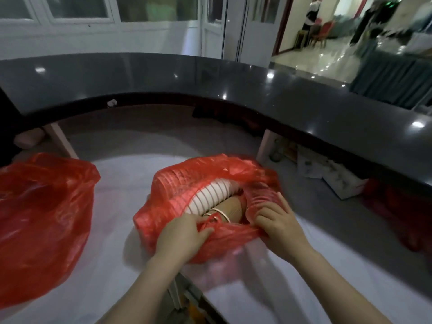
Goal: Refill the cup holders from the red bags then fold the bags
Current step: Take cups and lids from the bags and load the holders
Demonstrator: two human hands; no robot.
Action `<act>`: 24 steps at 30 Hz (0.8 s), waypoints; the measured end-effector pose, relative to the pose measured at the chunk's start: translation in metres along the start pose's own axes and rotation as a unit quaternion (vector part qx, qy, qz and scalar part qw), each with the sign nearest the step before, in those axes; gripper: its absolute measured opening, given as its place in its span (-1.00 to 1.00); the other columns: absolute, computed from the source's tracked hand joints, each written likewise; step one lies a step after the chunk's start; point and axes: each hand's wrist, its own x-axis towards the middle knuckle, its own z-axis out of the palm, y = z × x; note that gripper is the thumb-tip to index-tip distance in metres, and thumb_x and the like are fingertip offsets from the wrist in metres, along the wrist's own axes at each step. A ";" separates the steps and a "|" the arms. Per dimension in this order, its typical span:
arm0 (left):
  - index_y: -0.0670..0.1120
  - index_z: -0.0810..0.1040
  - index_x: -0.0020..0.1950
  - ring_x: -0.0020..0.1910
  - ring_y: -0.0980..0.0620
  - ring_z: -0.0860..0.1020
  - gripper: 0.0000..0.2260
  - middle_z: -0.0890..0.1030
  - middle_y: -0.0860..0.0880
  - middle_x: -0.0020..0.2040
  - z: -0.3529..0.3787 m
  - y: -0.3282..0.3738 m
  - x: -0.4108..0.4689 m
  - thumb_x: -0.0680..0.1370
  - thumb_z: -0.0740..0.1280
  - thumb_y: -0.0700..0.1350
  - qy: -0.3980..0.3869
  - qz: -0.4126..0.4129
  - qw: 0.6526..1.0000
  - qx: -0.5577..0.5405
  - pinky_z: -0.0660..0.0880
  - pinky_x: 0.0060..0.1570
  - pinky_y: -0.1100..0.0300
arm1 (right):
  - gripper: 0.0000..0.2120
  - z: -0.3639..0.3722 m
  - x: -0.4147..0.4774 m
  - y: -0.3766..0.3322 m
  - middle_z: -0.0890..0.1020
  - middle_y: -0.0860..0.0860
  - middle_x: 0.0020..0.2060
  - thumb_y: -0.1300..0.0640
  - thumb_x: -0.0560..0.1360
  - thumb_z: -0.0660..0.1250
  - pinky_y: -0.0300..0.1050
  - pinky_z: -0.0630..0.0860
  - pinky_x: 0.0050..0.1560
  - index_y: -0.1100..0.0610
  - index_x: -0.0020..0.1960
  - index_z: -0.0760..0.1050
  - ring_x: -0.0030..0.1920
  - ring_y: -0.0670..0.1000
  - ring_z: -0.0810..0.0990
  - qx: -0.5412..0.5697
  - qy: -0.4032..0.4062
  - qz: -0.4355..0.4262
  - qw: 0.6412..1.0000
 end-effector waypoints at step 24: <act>0.00 0.61 -0.05 -0.10 -0.10 0.63 -0.85 0.67 0.00 -0.09 0.025 0.029 -0.030 0.42 0.46 -0.04 0.214 -0.114 0.970 0.016 0.52 -0.15 0.05 | -0.77 -0.013 0.005 0.030 0.54 0.08 -0.40 0.11 0.34 0.46 -0.05 0.42 -0.40 0.15 -0.37 0.46 -0.37 0.17 0.52 0.063 0.033 0.028 0.997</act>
